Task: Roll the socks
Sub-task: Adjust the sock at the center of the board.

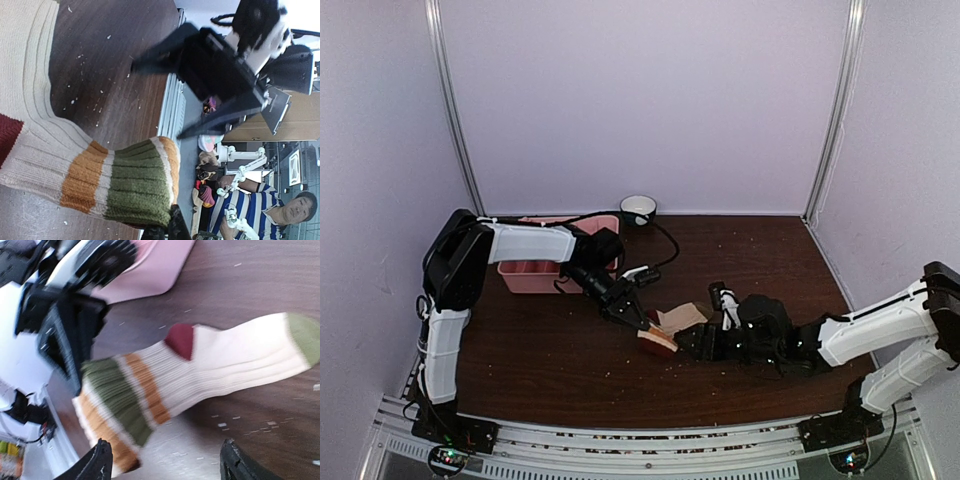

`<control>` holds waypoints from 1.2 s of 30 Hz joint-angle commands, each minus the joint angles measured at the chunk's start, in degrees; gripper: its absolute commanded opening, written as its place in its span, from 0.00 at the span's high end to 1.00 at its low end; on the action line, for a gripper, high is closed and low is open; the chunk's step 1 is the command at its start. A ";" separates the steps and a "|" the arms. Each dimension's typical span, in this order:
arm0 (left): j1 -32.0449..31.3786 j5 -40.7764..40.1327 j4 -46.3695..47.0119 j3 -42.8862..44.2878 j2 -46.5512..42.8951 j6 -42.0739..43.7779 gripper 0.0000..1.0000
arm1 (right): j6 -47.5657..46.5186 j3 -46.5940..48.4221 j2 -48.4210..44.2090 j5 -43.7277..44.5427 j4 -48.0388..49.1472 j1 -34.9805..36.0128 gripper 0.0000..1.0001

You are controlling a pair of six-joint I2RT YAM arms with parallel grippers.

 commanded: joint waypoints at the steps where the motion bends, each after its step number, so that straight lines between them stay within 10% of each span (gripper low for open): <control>1: 0.53 3.45 2.61 0.59 -1.31 -3.19 1.00 | 1.66 0.02 3.12 -10.78 11.90 2.14 0.26; 15: 0.54 1.52 3.86 0.65 -1.39 -4.27 1.00 | 4.69 2.91 10.04 -16.14 15.03 3.31 0.38; 28: 2.47 -7.51 0.49 -0.38 -1.03 2.60 1.00 | 6.73 3.76 11.74 -15.10 12.42 3.32 1.00; 36: 5.56 -22.76 -1.99 -0.36 -4.97 14.40 0.63 | 11.64 0.64 13.24 -22.18 6.82 3.46 1.00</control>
